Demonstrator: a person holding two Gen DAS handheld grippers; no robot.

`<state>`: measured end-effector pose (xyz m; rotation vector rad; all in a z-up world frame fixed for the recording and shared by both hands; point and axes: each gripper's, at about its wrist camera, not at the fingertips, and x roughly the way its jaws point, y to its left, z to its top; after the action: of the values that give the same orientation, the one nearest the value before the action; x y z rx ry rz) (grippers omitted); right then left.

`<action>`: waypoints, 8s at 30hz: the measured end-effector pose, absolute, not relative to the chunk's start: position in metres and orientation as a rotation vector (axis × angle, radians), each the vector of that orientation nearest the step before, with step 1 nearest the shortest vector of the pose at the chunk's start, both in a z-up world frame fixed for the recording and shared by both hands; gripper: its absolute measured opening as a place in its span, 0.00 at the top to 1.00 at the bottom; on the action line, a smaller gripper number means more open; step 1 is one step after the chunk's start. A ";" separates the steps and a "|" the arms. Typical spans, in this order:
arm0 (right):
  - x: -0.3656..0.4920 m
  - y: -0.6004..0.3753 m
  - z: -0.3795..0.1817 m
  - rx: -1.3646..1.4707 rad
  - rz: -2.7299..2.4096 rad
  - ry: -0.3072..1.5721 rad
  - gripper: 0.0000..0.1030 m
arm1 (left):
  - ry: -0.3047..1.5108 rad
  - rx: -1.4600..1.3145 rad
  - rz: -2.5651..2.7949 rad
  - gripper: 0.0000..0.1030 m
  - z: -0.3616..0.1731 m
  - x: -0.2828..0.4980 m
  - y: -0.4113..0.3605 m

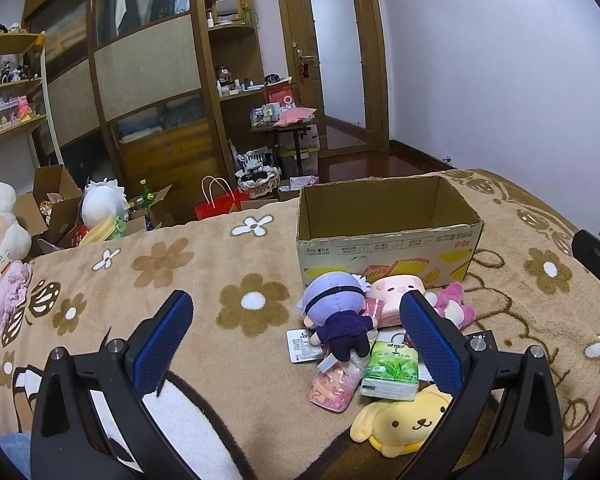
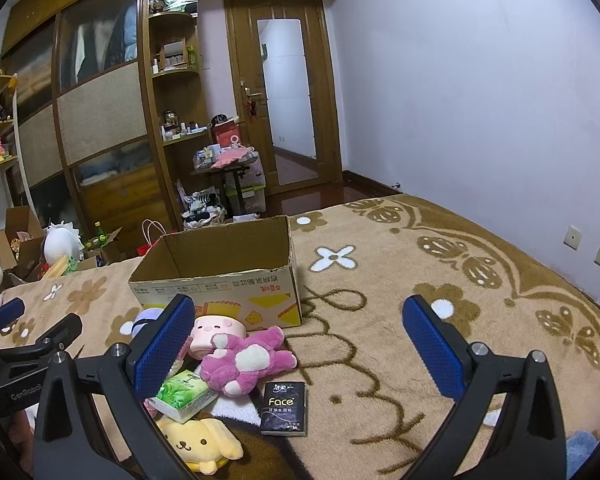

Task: Organize soft objects
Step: 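Close the left tool on the purple-haired doll while the right tool closes on the pink bear, then lift both plush toys over the cardboard box and open both tools to drop them, then move both tools back to the pile and lower them toward the items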

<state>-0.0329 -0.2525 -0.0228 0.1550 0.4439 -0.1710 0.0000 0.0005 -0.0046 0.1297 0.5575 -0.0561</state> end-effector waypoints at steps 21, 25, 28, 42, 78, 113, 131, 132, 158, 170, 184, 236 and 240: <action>0.001 -0.253 -0.028 0.185 -0.113 0.485 0.00 | 0.686 0.142 -0.009 0.01 -0.004 0.046 -0.010; 0.016 -0.251 -0.033 0.190 -0.093 0.492 0.00 | 0.711 0.118 -0.016 0.01 -0.009 0.059 -0.011; 0.028 -0.252 -0.039 0.205 -0.083 0.498 0.00 | 0.726 0.104 -0.015 0.01 -0.014 0.068 -0.010; 0.062 -0.260 -0.067 0.264 -0.039 0.549 0.00 | 0.769 0.114 -0.006 0.01 -0.047 0.097 -0.018; 0.112 -0.239 -0.157 0.369 0.162 0.918 0.11 | 0.915 0.036 -0.071 0.01 -0.115 0.126 -0.014; 0.124 -0.251 -0.180 0.506 0.193 0.958 0.08 | 0.968 -0.032 -0.166 0.29 -0.126 0.124 -0.018; 0.139 -0.242 -0.178 0.443 0.098 1.011 0.33 | 0.946 -0.041 -0.253 0.63 -0.117 0.113 -0.026; 0.138 -0.242 -0.175 0.446 0.094 1.002 0.33 | 0.939 -0.040 -0.250 0.64 -0.115 0.113 -0.025; 0.081 -0.253 -0.055 0.341 0.016 0.623 0.34 | 0.698 0.019 -0.229 0.64 -0.025 0.079 -0.024; 0.102 -0.238 -0.003 0.181 0.007 0.477 0.33 | 0.579 0.064 -0.169 0.64 0.025 0.103 -0.027; 0.147 -0.232 -0.003 0.073 0.032 0.465 0.32 | 0.549 0.137 -0.163 0.63 0.021 0.139 -0.052; 0.104 -0.210 -0.051 0.015 0.150 0.780 0.00 | 0.947 -0.001 -0.058 0.02 -0.031 0.129 0.015; 0.095 -0.211 -0.064 0.040 0.136 0.828 0.00 | 0.975 0.019 -0.072 0.02 -0.042 0.125 0.011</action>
<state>0.0953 -0.2113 -0.0643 0.0398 0.8285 0.1360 0.1247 0.0108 -0.0422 0.0187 0.9751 -0.0719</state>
